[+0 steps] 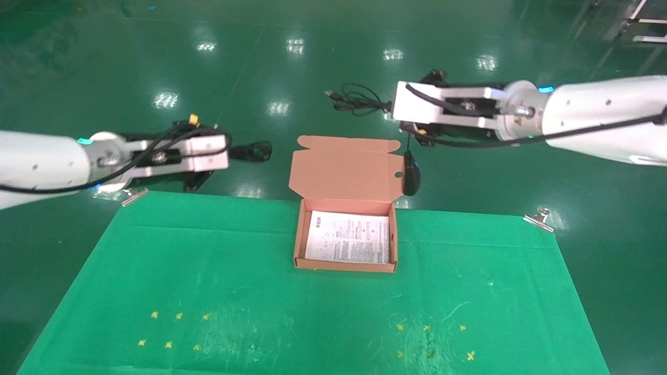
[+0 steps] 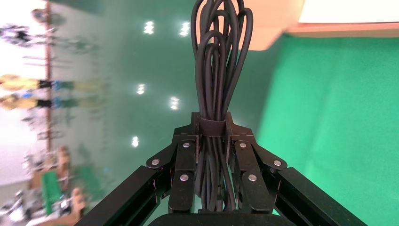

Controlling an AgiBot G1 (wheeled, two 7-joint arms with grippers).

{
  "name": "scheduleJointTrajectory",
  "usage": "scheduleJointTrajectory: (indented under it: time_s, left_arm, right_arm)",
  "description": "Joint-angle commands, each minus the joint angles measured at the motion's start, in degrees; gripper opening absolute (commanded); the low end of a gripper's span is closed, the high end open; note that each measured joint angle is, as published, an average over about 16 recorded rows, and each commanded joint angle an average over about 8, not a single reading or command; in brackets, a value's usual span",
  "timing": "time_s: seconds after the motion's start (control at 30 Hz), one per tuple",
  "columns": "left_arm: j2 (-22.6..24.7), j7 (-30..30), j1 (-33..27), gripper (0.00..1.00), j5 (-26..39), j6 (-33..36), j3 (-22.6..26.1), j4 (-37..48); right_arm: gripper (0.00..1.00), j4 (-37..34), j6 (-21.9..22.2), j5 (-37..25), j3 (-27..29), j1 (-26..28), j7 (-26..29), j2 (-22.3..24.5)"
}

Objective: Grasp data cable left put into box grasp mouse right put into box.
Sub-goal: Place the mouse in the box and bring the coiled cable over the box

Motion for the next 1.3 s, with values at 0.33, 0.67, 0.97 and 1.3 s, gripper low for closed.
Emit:
scheduleJointTrajectory:
  time_s: [0.33, 0.67, 0.97, 1.3]
  left_arm:
    - [3.3, -2.8, -2.5, 0.00, 4.6, -3.5, -0.6, 3.0]
    - [3.2, -2.7, -1.3, 0.00, 4.8, -2.7, 0.0, 3.0]
    - [2.6, -5.2, 0.8, 0.00, 6.8, 0.5, 1.3, 2.2]
    - [0.6, -10.0, 1.9, 0.00, 9.5, 4.7, 1.6, -1.0]
  right_arm:
    - [0.00, -3.6, 2.0, 0.5, 0.1, 3.1, -2.1, -4.2]
    - [0.00, -4.8, 2.1, 0.3, -0.4, 2.4, -2.2, -4.7]
    - [0.00, -9.0, 2.3, 0.1, -1.8, 1.3, -3.5, -8.1]
    - [0.00, -17.3, 4.3, 1.5, -2.7, 1.5, -8.1, -13.9]
